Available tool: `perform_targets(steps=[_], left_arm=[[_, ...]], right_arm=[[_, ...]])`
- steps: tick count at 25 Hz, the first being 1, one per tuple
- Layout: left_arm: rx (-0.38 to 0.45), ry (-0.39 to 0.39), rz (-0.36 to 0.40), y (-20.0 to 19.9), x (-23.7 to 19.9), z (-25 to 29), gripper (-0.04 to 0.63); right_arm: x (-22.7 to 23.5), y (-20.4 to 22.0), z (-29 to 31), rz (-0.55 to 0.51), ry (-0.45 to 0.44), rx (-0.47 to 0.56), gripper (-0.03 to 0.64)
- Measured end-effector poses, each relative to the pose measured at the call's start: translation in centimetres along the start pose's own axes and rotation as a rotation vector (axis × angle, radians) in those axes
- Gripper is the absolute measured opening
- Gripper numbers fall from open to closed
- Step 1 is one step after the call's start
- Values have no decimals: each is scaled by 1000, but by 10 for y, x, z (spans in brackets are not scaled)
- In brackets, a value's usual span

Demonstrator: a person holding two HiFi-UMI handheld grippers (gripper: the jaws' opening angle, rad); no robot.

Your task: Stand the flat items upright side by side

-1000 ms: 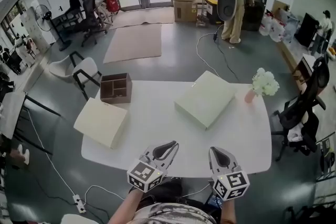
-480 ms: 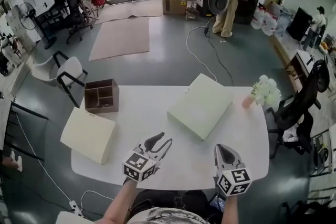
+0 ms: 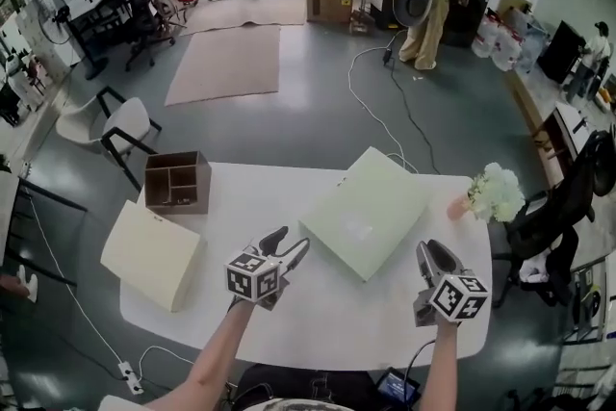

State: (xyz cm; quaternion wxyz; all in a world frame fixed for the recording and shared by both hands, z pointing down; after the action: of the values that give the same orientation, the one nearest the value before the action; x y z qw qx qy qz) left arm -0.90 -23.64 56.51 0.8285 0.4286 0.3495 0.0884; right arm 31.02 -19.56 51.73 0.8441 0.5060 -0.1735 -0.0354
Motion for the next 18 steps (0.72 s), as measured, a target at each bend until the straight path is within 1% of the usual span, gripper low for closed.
perform_targets(steps=[2, 3, 6, 9, 12, 14, 18], left_arm=[[-16, -31, -30, 2, -11, 10, 264], [-24, -44, -44, 3, -14, 15, 272], [-51, -78, -86, 12, -25, 30, 290], [-69, -101, -140, 17, -34, 43, 313], [-57, -113, -205, 17, -40, 53, 331], [-55, -119, -241, 18, -44, 59, 339], [-72, -128, -279, 23, -50, 70, 353]], right_arm=[[25, 4, 27, 95, -13, -14, 197], [37, 7, 40, 134, -13, -21, 229], [71, 13, 73, 222, 23, -17, 294], [99, 20, 105, 277, 67, -7, 353], [115, 24, 132, 313, 72, -19, 384], [124, 27, 147, 361, 69, -19, 404], [135, 29, 167, 438, 57, -5, 426]])
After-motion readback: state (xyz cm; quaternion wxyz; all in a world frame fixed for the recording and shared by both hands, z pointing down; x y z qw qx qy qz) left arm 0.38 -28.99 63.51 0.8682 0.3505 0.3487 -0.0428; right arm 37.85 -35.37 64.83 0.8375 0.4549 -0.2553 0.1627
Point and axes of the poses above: the fingertips, and each gripper's own axes: z forward along the fingers, x to its right, y out of its underside, the point moved 3 cm from there along -z, backward along the fingers, and after that the axes turned 8 degrees about -z, right-handed, at the moved point
